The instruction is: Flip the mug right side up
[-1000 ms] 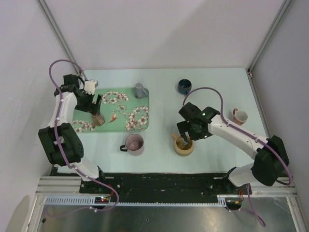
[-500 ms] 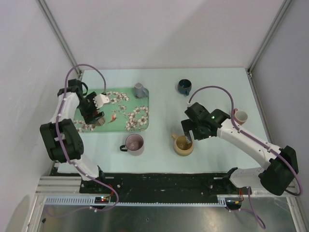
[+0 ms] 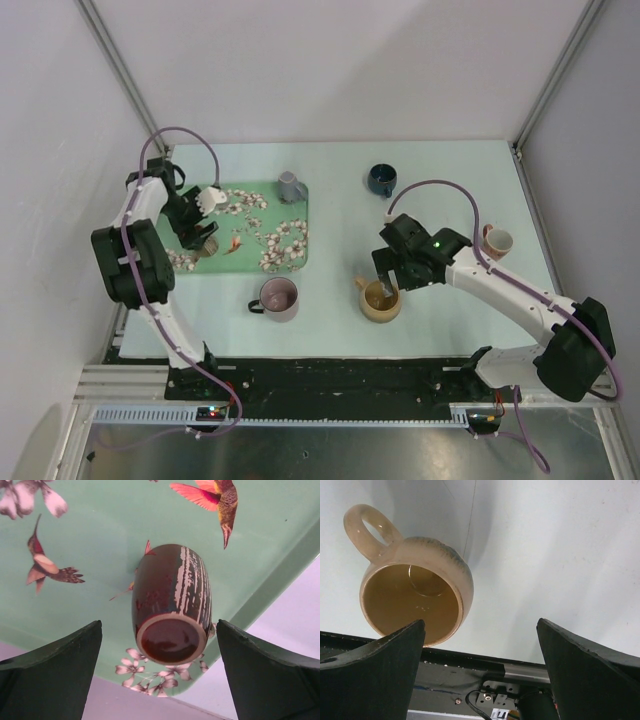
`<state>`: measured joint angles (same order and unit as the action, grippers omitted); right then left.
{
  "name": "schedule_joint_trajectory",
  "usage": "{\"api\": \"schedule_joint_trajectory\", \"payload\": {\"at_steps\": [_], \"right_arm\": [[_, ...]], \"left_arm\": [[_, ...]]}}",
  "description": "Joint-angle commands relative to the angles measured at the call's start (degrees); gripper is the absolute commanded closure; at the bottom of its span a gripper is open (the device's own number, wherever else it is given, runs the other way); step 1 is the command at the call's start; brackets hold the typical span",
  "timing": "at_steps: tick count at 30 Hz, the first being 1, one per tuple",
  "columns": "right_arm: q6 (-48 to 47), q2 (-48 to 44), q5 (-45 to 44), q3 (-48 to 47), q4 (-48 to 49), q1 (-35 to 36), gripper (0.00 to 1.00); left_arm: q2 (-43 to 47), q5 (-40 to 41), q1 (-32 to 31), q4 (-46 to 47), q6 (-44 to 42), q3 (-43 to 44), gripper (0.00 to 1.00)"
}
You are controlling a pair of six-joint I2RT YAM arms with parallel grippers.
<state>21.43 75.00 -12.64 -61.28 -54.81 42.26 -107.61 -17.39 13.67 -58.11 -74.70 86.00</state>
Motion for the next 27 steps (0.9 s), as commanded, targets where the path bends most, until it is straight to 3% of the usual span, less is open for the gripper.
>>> {"api": "schedule_joint_trajectory", "payload": {"at_steps": [1, 8, 15, 17, 19, 20, 27], "right_arm": [[0.4, 0.0, -0.1, -0.1, 1.7, -0.1, 0.01], [0.2, 0.5, -0.3, -0.6, 1.4, -0.3, 0.01], [-0.1, 0.5, -0.7, -1.2, 1.2, -0.5, 0.01], [-0.4, 0.5, -0.9, -1.7, 1.0, -0.6, 0.01], [-0.7, 0.5, -1.2, -2.5, 0.8, -0.7, 0.01], [-0.8, 0.4, -1.3, -2.8, 0.6, -0.7, 0.01], [-4.4, -4.1, 0.1, -6.7, 2.8, -0.7, 0.01]], "left_arm": [[-2.2, -1.9, 0.2, -0.9, 3.6, 1.7, 0.0], [-3.8, -4.3, -1.0, -0.9, 5.2, 2.6, 0.05], [-5.8, 0.9, -0.8, -1.0, 5.5, 3.2, 0.47], [-5.5, 0.7, -0.7, -0.9, 6.0, 3.3, 0.64], [-5.4, -0.1, -0.7, -0.9, 7.2, 3.7, 0.9], [-5.3, -0.6, -0.8, -0.9, 8.0, 4.4, 0.95], [-0.9, -11.9, -2.3, -0.8, 20.5, 9.6, 1.0]]}}
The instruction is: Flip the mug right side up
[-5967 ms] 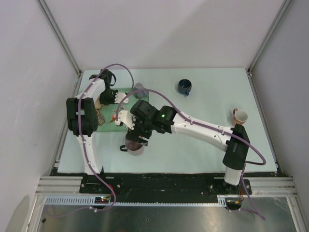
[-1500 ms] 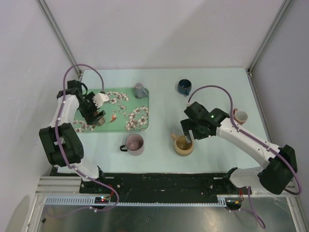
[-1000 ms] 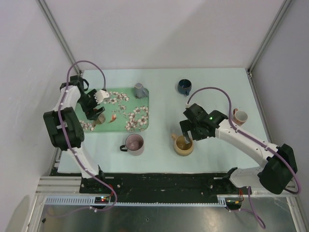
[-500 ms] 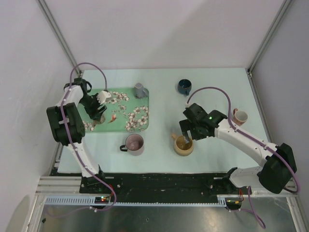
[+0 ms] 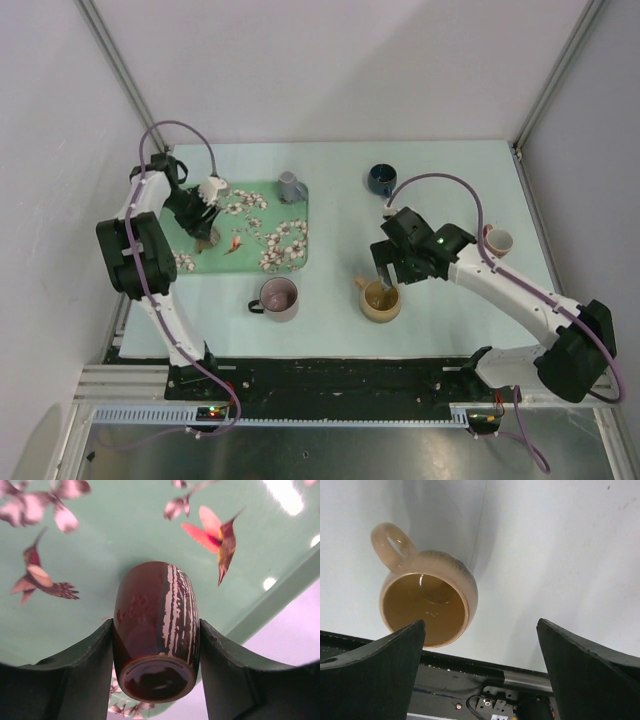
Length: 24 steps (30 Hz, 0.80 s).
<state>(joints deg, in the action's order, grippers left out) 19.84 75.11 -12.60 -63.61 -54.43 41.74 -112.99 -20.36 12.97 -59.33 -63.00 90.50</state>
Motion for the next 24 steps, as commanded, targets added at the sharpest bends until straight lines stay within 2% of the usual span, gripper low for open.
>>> {"api": "schedule_joint_trajectory", "payload": {"at_steps": [1, 8, 10, 12, 16, 19, 24], "right_arm": [[-3.6, -6.0, 0.2, -4.7, 3.7, -0.2, 0.01], [-16.3, -17.1, 4.3, -3.2, 24.9, -0.6, 0.0], [-20.1, -18.4, 8.4, -2.1, 31.7, -1.6, 0.01], [-22.1, -18.8, 17.5, -0.2, 39.3, -4.6, 0.0], [-19.7, -16.2, 32.8, 2.8, 56.2, -12.6, 0.03], [-19.4, -13.7, 38.2, 3.1, 66.1, -14.3, 0.04], [-16.6, -9.5, 44.0, 3.0, 83.3, -14.6, 0.07]], "left_arm": [[5.5, -10.4, -2.3, 0.4, 10.8, 6.2, 1.0], [8.8, -20.9, -11.1, 0.4, 32.9, 19.3, 1.0], [8.7, -25.2, -13.4, 0.4, 40.0, 24.5, 1.0], [9.0, -30.8, -16.3, 0.4, 45.4, 28.3, 1.0], [11.2, -39.5, -22.1, 0.4, 51.6, 34.0, 1.0], [12.3, -45.3, -25.1, 0.3, 56.7, 37.4, 1.0], [13.7, -49.9, -29.5, 0.3, 61.2, 40.1, 1.0]]}}
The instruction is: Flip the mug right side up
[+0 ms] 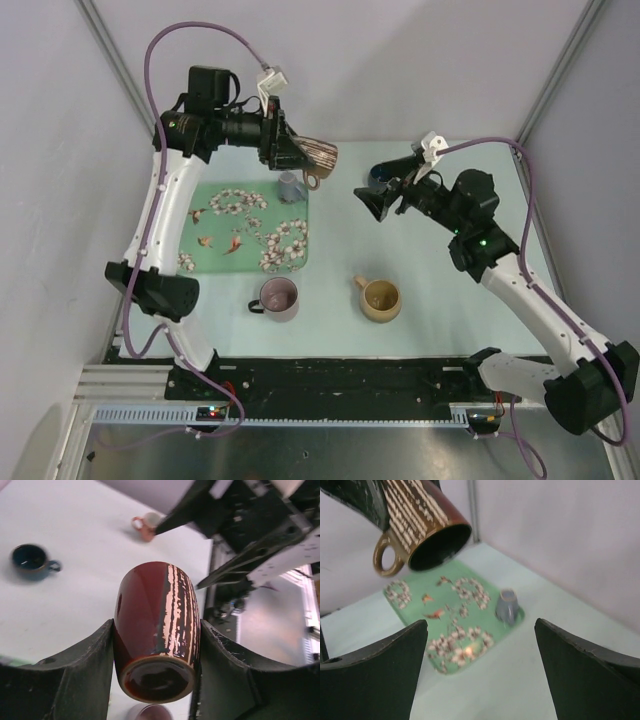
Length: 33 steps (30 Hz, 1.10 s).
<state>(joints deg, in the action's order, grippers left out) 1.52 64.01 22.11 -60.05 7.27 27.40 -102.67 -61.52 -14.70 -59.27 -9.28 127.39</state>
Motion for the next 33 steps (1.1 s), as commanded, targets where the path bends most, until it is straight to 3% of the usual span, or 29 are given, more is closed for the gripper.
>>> {"api": "schedule_joint_trajectory", "payload": {"at_steps": [1, 7, 14, 16, 19, 21, 22, 23, 24, 25, 26, 27, 29, 33], "right_arm": [[2.7, 2.3, 10.1, -0.6, 23.9, -0.4, 0.08], [7.7, 4.3, 12.4, -1.4, 32.6, -0.1, 0.13], [9.4, 7.4, 15.2, -3.8, 34.7, 2.5, 0.2], [10.6, 8.1, 15.8, -4.5, 36.1, 3.1, 0.26], [13.1, 9.2, 16.9, -5.1, 39.1, 3.8, 0.45], [14.9, 9.6, 17.2, -5.2, 40.9, 4.2, 0.68], [15.6, 9.6, 16.5, -5.2, 40.7, 4.3, 0.84], [16.0, 9.3, 15.7, -5.2, 40.0, 4.5, 0.92], [16.1, 8.8, 14.3, -5.2, 37.8, 4.5, 0.96], [16.0, 8.1, 12.2, -5.3, 35.5, 4.5, 0.98], [15.6, 7.0, 10.3, -5.4, 31.1, 4.5, 0.99], [15.2, 6.2, 6.8, -5.8, 26.7, 4.6, 1.0], [15.0, 5.1, 0.0, -7.0, 16.0, 4.6, 1.0], [20.5, 4.7, -9.8, -8.4, 0.1, 4.3, 1.0]], "left_arm": [[3.6, -9.1, -2.6, 0.3, 7.9, 3.4, 1.0], [4.9, -10.4, -6.0, 0.3, 8.2, 2.1, 1.0], [5.0, -12.6, -9.0, 0.6, 8.4, 1.6, 1.0], [5.0, -13.8, -9.3, 0.7, 8.6, 0.5, 1.0], [4.9, -15.0, -9.5, 0.7, 8.7, 0.0, 1.0], [4.9, -14.9, -9.5, 0.9, 8.7, -0.6, 1.0], [4.9, -14.3, -9.6, 0.9, 8.6, -1.0, 1.0], [4.9, -12.5, -9.5, 0.9, 8.6, -1.4, 0.97], [5.0, -10.8, -9.3, 0.9, 8.4, -1.7, 0.88], [5.1, -7.5, -9.0, 1.0, 7.9, -1.9, 0.63], [5.2, -2.9, -8.6, 1.0, 6.9, -1.9, 0.32], [5.3, 0.8, -8.3, 1.0, 5.1, -1.8, 0.16], [5.5, 8.5, -7.3, 1.0, 1.9, -0.8, 0.04], [5.8, 20.8, -6.4, 1.0, -7.1, 3.0, 0.01]]}}
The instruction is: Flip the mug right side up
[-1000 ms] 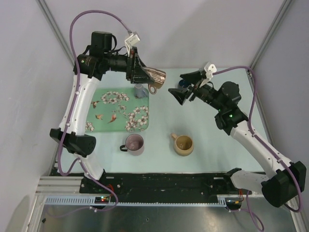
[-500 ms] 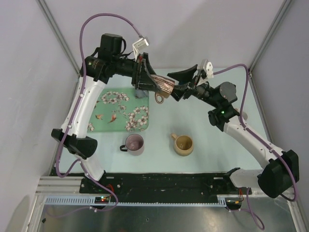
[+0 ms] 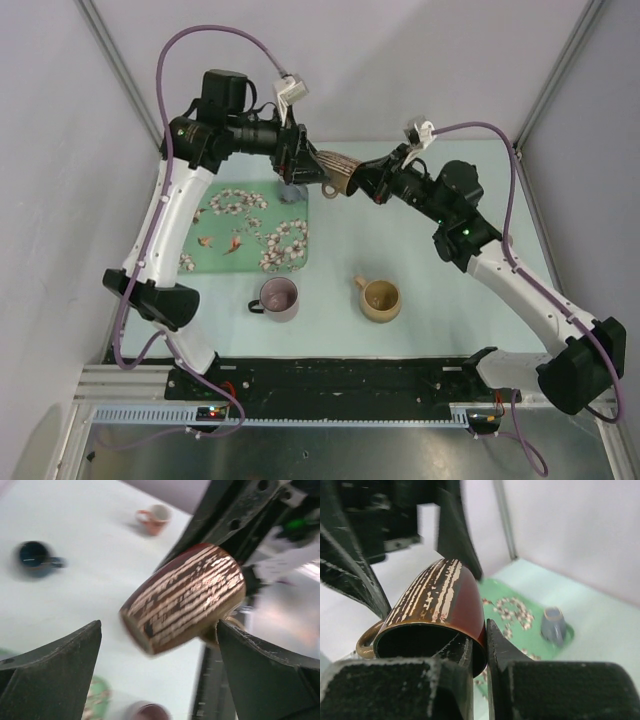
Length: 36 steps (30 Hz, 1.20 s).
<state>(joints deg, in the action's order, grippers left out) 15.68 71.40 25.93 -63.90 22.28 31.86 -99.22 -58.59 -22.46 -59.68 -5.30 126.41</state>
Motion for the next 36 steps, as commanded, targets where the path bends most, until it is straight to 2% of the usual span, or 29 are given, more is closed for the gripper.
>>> {"api": "schedule_joint_trajectory", "payload": {"at_steps": [1, 5, 6, 10, 11, 13, 17, 22, 27, 31, 36], "right_arm": [[8.2, -2.6, -15.7, -4.9, -18.4, -0.3, 1.0], [14.9, -1.7, -22.0, -6.9, -29.9, -0.1, 1.0], [16.7, -1.1, -23.2, -7.6, -32.1, -0.1, 1.0], [22.1, 0.7, -27.5, -9.9, -35.8, 0.3, 1.0], [22.8, 1.0, -28.3, -10.6, -36.3, 0.6, 1.0], [23.1, 1.7, -29.6, -12.1, -37.3, 1.2, 1.0], [22.9, 2.9, -30.3, -14.3, -37.8, 2.7, 1.0], [20.9, 5.1, -31.5, -18.0, -38.8, 5.7, 1.0], [19.1, 6.4, -32.3, -20.8, -39.9, 8.3, 1.0], [17.6, 8.6, -33.2, -23.7, -41.1, 10.4, 1.0], [16.3, 10.9, -34.1, -26.5, -42.3, 12.1, 1.0]], "left_arm": [[2.5, 20.4, 1.4, 1.5, -13.9, 4.5, 0.01], [5.7, 25.5, 1.0, 1.3, -28.7, 2.2, 0.0], [7.0, 26.4, 0.2, 1.3, -34.9, 0.4, 0.01], [13.4, 35.2, -5.9, 1.3, -55.3, -11.2, 0.33], [15.1, 36.3, -7.4, 1.4, -59.6, -14.5, 0.34], [17.3, 37.1, -9.6, 1.3, -64.9, -19.0, 0.28], [17.8, 37.2, -12.8, 1.3, -66.4, -20.7, 0.25], [16.4, 40.4, -17.4, 1.6, -63.5, -20.6, 0.29], [15.9, 45.0, -17.9, 2.8, -61.5, -21.1, 0.34], [16.0, 45.9, -18.1, 3.4, -60.4, -21.6, 0.5], [16.2, 47.9, -18.2, 4.1, -59.5, -21.8, 0.85]]}}
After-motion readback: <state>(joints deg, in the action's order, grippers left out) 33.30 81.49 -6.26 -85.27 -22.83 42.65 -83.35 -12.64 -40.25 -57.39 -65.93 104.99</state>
